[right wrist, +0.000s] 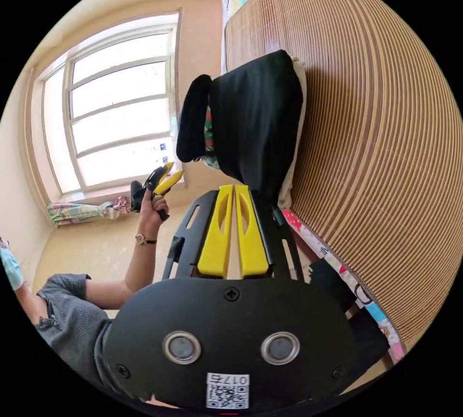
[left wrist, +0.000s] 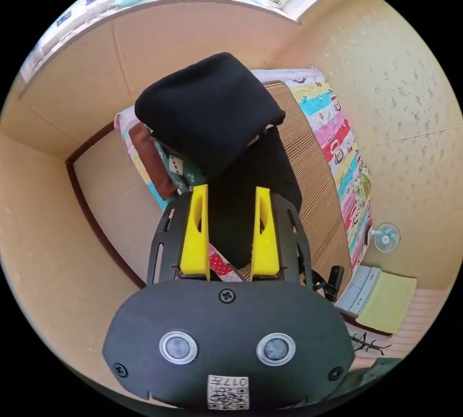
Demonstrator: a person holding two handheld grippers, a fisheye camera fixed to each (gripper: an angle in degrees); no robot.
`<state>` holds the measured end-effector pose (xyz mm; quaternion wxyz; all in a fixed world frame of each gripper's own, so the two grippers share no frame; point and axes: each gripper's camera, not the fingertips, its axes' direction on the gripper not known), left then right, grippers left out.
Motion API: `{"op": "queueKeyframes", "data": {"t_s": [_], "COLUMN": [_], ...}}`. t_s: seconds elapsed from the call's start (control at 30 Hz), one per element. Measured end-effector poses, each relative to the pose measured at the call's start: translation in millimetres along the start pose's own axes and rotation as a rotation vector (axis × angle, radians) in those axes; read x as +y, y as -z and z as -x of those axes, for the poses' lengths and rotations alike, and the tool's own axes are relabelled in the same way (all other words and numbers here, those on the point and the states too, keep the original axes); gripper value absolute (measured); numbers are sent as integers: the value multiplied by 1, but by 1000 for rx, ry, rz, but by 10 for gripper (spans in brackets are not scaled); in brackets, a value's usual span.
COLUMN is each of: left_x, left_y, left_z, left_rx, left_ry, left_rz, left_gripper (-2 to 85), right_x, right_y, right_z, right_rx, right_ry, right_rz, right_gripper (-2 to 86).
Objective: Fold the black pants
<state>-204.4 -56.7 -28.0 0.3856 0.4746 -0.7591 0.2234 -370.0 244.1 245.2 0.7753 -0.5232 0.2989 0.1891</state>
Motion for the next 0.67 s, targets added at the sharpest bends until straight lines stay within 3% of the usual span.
{"op": "queueKeyframes", "data": {"t_s": [0.1,0.2,0.37,0.53,0.67], "left_x": [57,114,179,274,335], "left_y": [-28,-61,-127,-166,-159], "left_z": [22,8,-98,-267,-340], "left_rx": [22,24,127,259,368], "left_ry": [27,-41,-388,-958,-1124], "left_rz": [12,29,205,397,411], "left_gripper": [102,68,4,-9,-10], "right_x": [45,105,233,339,434], "right_y": [28,85,201,259,289], "right_z": [-15,-44,-63,-40,-31], "right_rx": [121,210,262,227,192], "right_ry": [14,-110,-424,-561,-626], "right_rz": [102,57,-308,-624,-859], "right_gripper": [12,7,4,4,5]}}
